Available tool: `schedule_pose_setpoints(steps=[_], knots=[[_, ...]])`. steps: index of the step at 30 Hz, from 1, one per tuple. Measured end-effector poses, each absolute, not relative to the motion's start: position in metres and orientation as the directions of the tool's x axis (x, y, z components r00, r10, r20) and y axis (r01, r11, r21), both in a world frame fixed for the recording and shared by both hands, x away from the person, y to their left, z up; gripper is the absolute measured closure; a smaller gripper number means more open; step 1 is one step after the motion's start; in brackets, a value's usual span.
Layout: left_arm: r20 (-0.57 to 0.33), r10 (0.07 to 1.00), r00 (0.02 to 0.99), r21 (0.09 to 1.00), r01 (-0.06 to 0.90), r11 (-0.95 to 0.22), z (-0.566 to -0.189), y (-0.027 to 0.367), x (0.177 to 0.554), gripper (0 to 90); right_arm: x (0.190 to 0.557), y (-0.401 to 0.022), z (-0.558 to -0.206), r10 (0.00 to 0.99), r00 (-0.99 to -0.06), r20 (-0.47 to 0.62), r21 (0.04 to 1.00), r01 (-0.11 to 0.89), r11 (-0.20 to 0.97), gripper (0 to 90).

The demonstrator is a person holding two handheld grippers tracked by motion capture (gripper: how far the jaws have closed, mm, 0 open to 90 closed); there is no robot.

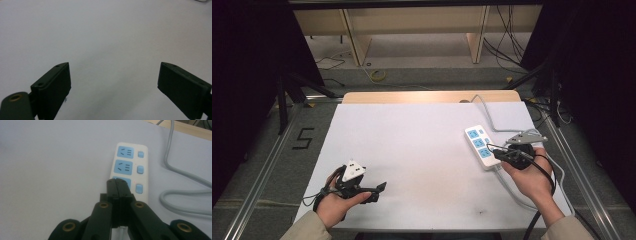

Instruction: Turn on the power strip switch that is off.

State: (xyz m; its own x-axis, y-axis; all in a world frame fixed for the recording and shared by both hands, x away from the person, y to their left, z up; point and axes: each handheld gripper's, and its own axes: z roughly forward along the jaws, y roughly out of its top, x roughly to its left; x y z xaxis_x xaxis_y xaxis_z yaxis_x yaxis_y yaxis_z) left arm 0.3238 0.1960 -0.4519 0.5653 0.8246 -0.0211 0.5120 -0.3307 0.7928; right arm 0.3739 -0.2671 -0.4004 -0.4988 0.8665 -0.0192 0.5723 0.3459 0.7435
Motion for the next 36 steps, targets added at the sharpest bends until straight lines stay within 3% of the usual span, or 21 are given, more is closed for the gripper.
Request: schedule_pose_setpoints(steps=[36], knots=[[-0.022,0.822,0.57,0.79,0.513,-0.335,-0.452,0.195,0.324,11.3,0.389,-0.267,-0.395,0.881,-0.472,-0.021,0.727,0.598,0.338,90.0]])
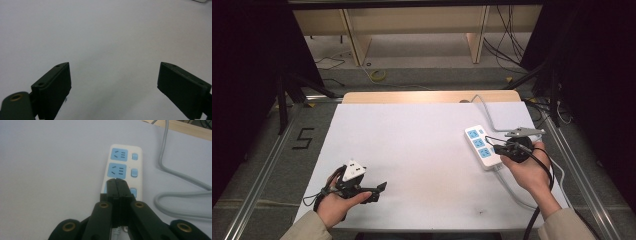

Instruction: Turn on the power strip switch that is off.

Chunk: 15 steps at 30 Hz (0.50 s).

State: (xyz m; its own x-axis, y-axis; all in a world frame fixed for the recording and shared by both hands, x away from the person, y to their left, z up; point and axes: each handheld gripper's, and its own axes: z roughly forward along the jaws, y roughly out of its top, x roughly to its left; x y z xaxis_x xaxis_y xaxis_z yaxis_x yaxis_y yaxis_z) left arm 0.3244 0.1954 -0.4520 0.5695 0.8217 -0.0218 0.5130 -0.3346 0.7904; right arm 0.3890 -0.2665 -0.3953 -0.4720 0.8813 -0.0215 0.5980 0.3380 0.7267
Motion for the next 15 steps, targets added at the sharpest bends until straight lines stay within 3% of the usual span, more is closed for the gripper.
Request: schedule_pose_setpoints(steps=[15], knots=[[-0.021,0.82,0.572,0.791,0.511,-0.336,-0.4519,0.195,0.3246,11.3,0.3952,-0.2669,-0.396,0.888,-0.459,-0.023,0.715,0.613,0.335,90.0]])
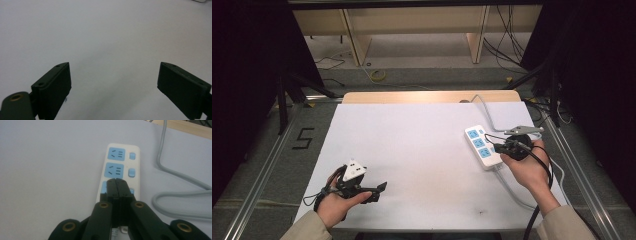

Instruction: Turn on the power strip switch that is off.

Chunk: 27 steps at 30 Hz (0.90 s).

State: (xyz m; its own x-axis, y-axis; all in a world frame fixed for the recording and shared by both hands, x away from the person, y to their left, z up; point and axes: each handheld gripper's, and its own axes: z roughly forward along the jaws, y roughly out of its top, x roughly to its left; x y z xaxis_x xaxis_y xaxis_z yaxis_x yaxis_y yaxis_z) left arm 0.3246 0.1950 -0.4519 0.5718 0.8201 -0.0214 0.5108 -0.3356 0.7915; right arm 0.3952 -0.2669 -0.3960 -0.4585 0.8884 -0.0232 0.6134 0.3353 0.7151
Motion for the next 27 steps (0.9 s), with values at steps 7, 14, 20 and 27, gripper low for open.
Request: schedule_pose_setpoints(steps=[7,14,20,27], knots=[[-0.023,0.821,0.571,0.791,0.513,-0.334,-0.452,0.195,0.325,11.3,0.399,-0.267,-0.395,0.889,-0.456,-0.024,0.713,0.616,0.335,90.0],[-0.024,0.82,0.571,0.791,0.513,-0.334,-0.452,0.195,0.325,11.4,0.401,-0.265,-0.395,0.889,-0.457,-0.023,0.712,0.617,0.335,90.0],[-0.027,0.821,0.57,0.791,0.514,-0.331,-0.452,0.194,0.325,11.4,0.404,-0.265,-0.396,0.891,-0.453,-0.02,0.707,0.624,0.333,90.0],[-0.028,0.82,0.572,0.79,0.515,-0.333,-0.452,0.194,0.325,11.4,0.408,-0.267,-0.395,0.893,-0.449,-0.02,0.705,0.627,0.331,90.0]])
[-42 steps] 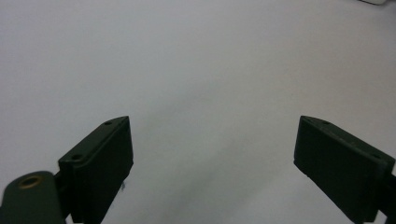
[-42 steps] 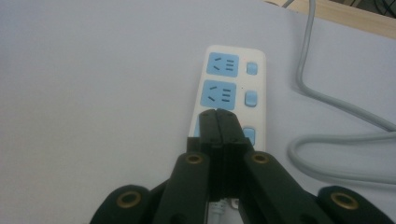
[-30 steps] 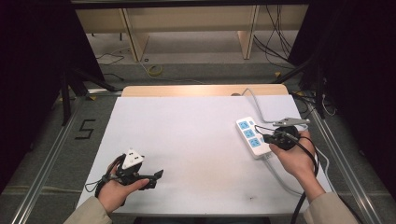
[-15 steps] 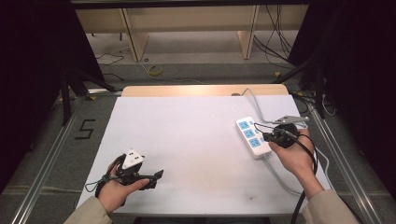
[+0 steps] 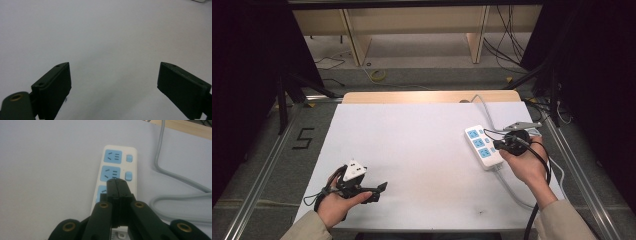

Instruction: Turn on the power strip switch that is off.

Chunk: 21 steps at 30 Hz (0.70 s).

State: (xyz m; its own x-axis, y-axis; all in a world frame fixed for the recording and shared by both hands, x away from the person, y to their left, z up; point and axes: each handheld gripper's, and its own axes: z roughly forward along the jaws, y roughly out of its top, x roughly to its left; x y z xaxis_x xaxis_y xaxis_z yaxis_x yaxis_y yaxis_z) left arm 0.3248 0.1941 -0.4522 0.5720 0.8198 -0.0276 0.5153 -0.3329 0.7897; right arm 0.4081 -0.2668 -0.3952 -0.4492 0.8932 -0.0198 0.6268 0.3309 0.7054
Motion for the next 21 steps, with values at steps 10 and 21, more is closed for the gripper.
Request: schedule_pose_setpoints(steps=[10,21], knots=[[-0.029,0.821,0.57,0.789,0.517,-0.331,-0.452,0.194,0.325,11.4,0.414,-0.267,-0.394,0.896,-0.444,-0.024,0.7,0.633,0.332,90.0],[-0.028,0.819,0.573,0.79,0.515,-0.333,-0.452,0.194,0.325,11.4,0.42,-0.268,-0.394,0.899,-0.437,-0.025,0.691,0.642,0.332,90.0]])
